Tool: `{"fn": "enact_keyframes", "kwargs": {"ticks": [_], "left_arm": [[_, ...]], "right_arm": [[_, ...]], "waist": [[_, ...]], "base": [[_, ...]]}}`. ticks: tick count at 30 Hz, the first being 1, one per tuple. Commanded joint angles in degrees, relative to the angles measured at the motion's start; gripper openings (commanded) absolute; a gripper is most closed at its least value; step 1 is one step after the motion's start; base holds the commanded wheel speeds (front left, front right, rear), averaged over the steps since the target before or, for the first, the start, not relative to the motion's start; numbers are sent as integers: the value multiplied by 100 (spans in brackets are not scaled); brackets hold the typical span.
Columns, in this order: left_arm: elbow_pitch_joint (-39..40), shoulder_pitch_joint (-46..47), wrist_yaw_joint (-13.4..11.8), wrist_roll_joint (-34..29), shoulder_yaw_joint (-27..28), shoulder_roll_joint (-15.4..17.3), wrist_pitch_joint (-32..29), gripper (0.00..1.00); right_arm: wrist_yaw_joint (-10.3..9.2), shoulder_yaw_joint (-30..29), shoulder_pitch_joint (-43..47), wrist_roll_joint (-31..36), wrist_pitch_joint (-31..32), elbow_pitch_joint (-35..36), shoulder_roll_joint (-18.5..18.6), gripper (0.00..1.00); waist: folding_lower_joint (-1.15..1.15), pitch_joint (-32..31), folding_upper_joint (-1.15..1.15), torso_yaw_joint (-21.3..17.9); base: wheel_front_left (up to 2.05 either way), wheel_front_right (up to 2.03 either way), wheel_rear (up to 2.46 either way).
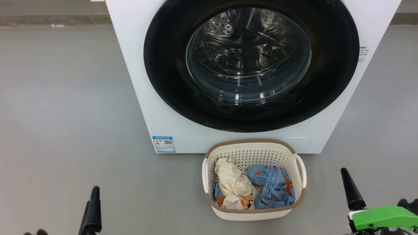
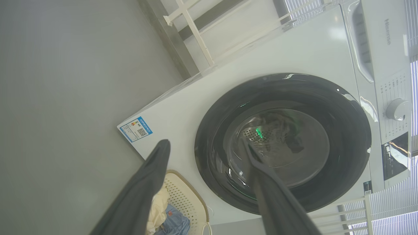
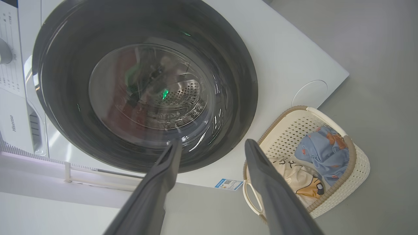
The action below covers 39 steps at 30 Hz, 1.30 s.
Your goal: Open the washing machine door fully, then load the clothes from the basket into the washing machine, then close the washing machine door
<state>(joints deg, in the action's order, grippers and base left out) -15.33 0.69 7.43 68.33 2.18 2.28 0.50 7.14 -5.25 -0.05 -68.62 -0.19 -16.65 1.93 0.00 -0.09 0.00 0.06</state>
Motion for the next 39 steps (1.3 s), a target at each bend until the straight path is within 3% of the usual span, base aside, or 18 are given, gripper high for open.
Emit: {"fn": "enact_keyframes", "kwargs": {"ticks": [1,39], "left_arm": [[183,159,2,-264,35,93,71,100],[375,133,4,-3068,-66,154,694,100]], "right_arm": [[12,123,-222,262,-90,178,117,100],[23,621,-262,2686,-718,202,366,100]], "waist": [[0,-2,0,-1],[0,-48,0,-15]], "base": [[0,0,0],[0,0,0]]}}
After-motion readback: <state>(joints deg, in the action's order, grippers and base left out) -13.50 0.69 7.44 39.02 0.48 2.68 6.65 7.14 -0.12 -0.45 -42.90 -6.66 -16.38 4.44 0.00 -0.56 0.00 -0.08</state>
